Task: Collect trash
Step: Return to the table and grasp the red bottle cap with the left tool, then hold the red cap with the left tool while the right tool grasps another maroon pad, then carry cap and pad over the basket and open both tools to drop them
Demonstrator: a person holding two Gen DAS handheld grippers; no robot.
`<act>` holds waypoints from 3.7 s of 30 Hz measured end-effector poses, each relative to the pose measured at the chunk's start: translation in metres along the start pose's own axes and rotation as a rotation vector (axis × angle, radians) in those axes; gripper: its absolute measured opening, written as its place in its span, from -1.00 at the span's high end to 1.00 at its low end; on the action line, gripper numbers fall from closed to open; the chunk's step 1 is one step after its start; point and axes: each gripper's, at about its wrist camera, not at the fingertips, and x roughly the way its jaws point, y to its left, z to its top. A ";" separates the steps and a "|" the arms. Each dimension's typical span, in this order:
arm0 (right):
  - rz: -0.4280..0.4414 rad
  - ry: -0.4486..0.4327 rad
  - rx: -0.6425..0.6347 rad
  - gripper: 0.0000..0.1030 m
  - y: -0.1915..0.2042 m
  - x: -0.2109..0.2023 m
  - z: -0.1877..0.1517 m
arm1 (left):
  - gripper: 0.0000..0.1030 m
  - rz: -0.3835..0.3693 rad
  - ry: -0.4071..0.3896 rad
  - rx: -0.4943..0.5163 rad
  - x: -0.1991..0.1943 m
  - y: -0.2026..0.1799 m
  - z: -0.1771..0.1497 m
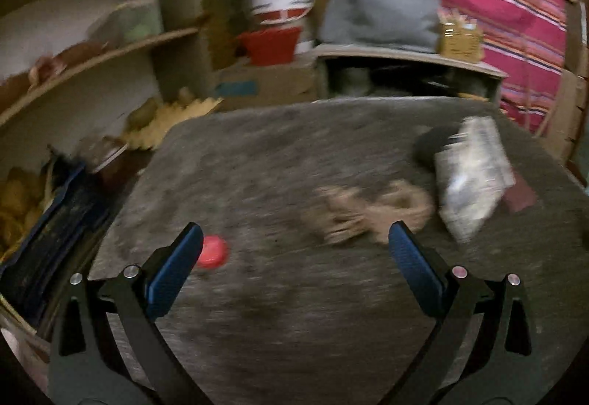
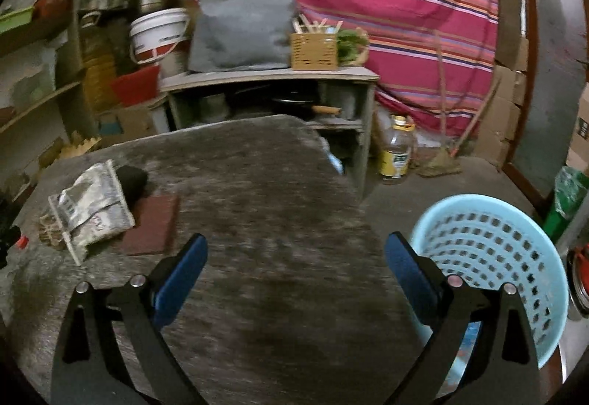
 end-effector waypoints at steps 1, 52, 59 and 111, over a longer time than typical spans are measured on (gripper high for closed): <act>0.005 0.003 -0.010 -0.85 0.007 0.002 0.001 | -0.89 0.008 0.009 -0.009 0.004 0.008 -0.002; 0.157 0.196 -0.163 -0.15 0.104 0.050 -0.006 | 0.44 -0.062 0.055 -0.055 0.003 0.023 0.023; 0.116 0.106 -0.136 -0.15 0.056 0.002 0.004 | 0.44 -0.121 -0.003 -0.015 -0.024 -0.025 0.031; -0.243 0.051 0.113 -0.15 -0.271 -0.076 -0.030 | -0.47 -0.692 -0.138 0.326 -0.120 -0.465 0.028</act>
